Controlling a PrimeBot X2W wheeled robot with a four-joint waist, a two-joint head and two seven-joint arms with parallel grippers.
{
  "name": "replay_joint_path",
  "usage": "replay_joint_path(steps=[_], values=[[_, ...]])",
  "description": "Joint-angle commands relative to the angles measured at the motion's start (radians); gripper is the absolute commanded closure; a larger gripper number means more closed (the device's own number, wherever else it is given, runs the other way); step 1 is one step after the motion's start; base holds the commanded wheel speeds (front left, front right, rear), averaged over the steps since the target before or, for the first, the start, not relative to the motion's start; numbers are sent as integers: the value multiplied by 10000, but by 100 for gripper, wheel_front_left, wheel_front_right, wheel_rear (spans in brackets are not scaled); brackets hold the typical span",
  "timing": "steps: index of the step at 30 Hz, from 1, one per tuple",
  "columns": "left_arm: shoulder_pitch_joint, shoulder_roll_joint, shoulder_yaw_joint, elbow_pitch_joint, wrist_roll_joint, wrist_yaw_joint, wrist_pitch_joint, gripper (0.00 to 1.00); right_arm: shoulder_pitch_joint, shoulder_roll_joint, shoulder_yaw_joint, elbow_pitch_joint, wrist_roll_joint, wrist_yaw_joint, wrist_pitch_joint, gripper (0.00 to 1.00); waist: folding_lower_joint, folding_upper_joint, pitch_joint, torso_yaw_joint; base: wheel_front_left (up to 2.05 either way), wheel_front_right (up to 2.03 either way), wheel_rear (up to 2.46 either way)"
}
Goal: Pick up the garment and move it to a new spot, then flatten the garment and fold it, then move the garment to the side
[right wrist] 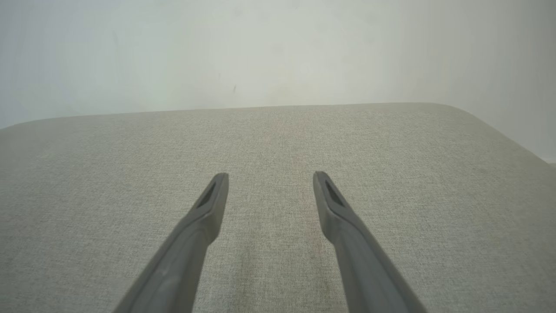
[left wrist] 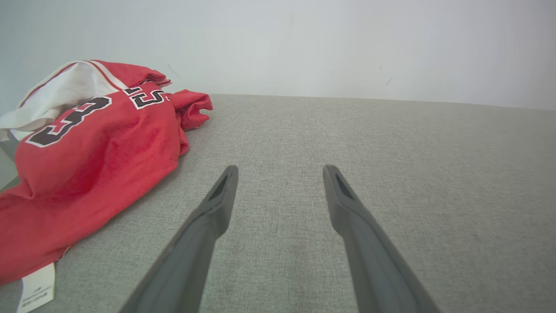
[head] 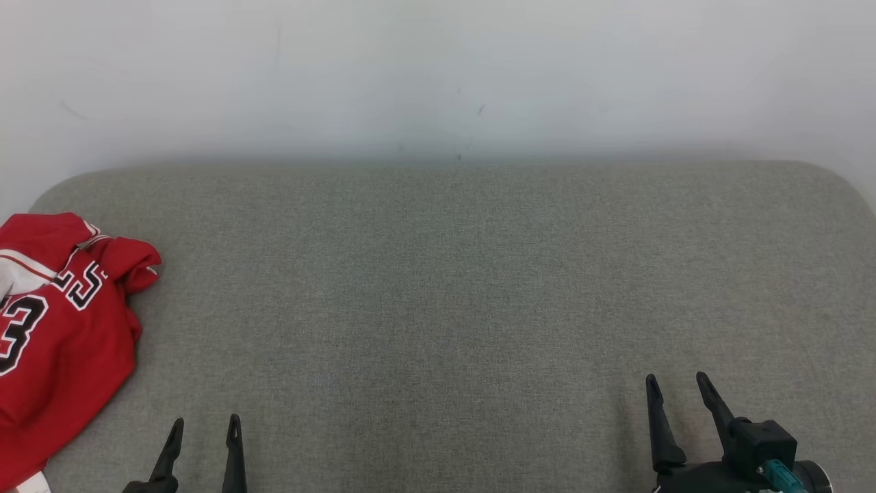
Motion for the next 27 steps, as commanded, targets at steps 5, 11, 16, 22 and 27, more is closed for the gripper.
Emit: replay_joint_path(steps=[5,11,16,22,27], values=[[164,4,77,18,482,28,-153,0,18,27,-207,4,-556,-20,-135,0,-1,0,9,-11,0,0,0],[168,-25,271,72,643,114,-199,0,19,29,-477,85,-672,-21,-181,0,-1,0,19,-19,0,0,0],[184,-35,320,46,673,91,-199,0,33,27,-512,69,-620,-21,-178,0,-1,0,28,-8,0,0,0],[201,-47,319,2,695,49,-199,0,31,28,-467,58,-568,-21,-178,0,-1,0,37,9,0,0,0],[179,-57,324,-21,702,33,-199,0,26,30,-430,39,-554,-21,-178,0,-1,0,52,43,0,0,0]])
